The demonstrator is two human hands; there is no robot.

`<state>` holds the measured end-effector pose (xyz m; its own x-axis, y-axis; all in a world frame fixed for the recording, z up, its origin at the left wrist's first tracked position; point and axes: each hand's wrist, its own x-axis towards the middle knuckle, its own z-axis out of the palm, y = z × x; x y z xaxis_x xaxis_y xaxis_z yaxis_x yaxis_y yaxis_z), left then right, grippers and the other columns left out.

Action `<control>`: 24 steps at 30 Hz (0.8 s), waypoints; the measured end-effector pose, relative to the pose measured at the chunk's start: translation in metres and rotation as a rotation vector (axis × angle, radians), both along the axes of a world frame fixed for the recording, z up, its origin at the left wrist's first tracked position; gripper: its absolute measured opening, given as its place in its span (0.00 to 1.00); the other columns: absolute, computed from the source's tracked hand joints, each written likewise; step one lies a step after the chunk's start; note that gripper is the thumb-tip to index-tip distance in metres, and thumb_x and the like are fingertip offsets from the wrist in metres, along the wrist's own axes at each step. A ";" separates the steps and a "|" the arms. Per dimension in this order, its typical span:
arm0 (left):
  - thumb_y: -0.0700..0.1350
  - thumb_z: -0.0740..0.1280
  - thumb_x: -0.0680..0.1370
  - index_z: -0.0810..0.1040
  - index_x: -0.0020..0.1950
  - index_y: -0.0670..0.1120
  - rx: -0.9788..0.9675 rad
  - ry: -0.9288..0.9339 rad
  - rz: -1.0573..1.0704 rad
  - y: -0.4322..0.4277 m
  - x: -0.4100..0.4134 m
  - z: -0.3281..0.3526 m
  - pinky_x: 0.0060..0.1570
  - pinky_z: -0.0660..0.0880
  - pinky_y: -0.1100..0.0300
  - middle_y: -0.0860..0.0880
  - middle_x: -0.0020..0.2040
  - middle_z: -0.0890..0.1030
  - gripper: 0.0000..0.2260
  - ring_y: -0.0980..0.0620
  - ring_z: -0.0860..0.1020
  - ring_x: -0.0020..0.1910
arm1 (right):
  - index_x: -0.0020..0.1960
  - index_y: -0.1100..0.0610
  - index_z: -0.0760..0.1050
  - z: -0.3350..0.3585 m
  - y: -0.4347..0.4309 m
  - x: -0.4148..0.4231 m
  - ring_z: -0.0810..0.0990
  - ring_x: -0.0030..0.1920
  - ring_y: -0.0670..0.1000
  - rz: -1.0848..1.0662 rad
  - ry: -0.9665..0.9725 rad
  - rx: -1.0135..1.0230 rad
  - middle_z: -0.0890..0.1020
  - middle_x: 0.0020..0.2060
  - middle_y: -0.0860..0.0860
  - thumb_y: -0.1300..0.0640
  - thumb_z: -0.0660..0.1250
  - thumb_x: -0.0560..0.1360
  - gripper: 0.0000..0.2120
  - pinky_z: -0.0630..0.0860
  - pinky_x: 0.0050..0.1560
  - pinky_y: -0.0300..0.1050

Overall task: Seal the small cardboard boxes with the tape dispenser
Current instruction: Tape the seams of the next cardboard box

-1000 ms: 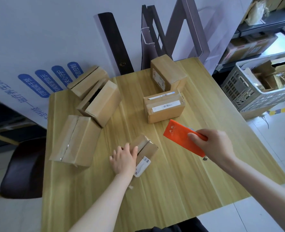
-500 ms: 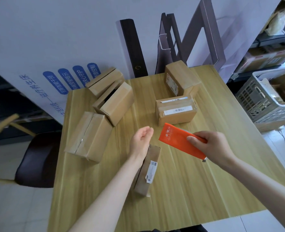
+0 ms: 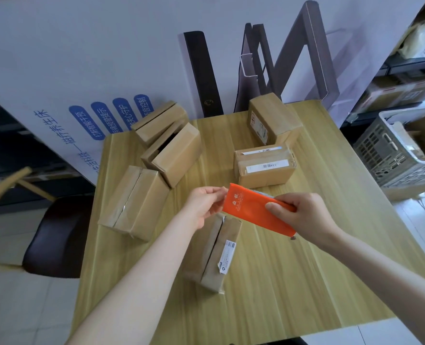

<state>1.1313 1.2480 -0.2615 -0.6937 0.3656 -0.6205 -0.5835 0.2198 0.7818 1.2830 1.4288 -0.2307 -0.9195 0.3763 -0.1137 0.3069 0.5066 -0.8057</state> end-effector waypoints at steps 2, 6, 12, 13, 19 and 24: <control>0.37 0.70 0.76 0.81 0.40 0.43 -0.019 0.036 -0.019 0.000 -0.005 0.001 0.32 0.77 0.67 0.51 0.30 0.82 0.05 0.57 0.78 0.29 | 0.40 0.58 0.82 0.001 -0.002 -0.004 0.77 0.19 0.53 -0.001 -0.010 0.017 0.80 0.27 0.55 0.50 0.71 0.75 0.12 0.75 0.21 0.56; 0.29 0.68 0.74 0.79 0.35 0.43 -0.186 0.180 -0.015 0.008 -0.013 -0.004 0.26 0.73 0.67 0.50 0.30 0.81 0.12 0.54 0.77 0.30 | 0.40 0.62 0.81 0.002 -0.012 -0.009 0.78 0.29 0.59 -0.003 -0.041 0.125 0.80 0.30 0.59 0.48 0.70 0.74 0.16 0.77 0.30 0.57; 0.33 0.71 0.71 0.81 0.35 0.44 -0.377 0.260 0.053 0.000 -0.032 -0.022 0.42 0.78 0.56 0.44 0.38 0.84 0.08 0.50 0.77 0.32 | 0.37 0.57 0.82 0.003 -0.007 0.002 0.80 0.31 0.56 -0.055 -0.101 0.124 0.81 0.28 0.54 0.49 0.71 0.74 0.13 0.77 0.32 0.52; 0.34 0.71 0.71 0.81 0.35 0.44 -0.407 0.263 0.066 -0.006 -0.037 -0.025 0.45 0.78 0.55 0.44 0.39 0.84 0.07 0.50 0.77 0.33 | 0.38 0.56 0.83 0.002 -0.002 0.007 0.80 0.31 0.56 -0.062 -0.109 0.114 0.81 0.28 0.53 0.49 0.71 0.74 0.12 0.79 0.32 0.54; 0.39 0.75 0.71 0.82 0.37 0.45 -0.496 0.258 0.071 -0.027 -0.046 -0.039 0.43 0.79 0.59 0.47 0.33 0.82 0.04 0.53 0.78 0.30 | 0.39 0.57 0.83 -0.004 0.019 0.027 0.78 0.26 0.52 -0.051 -0.191 0.131 0.81 0.28 0.54 0.48 0.71 0.73 0.12 0.78 0.30 0.55; 0.42 0.73 0.73 0.81 0.38 0.46 -0.530 0.246 -0.024 -0.025 -0.038 -0.050 0.43 0.77 0.59 0.48 0.32 0.81 0.05 0.53 0.75 0.29 | 0.38 0.58 0.82 -0.009 0.027 0.020 0.78 0.25 0.52 -0.018 -0.307 0.161 0.82 0.30 0.57 0.47 0.70 0.74 0.15 0.79 0.31 0.59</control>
<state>1.0931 1.2233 -0.3111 -0.8362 0.0662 -0.5444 -0.3886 0.6288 0.6735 1.3027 1.4555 -0.2401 -0.8449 0.4274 -0.3217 0.5323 0.6120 -0.5849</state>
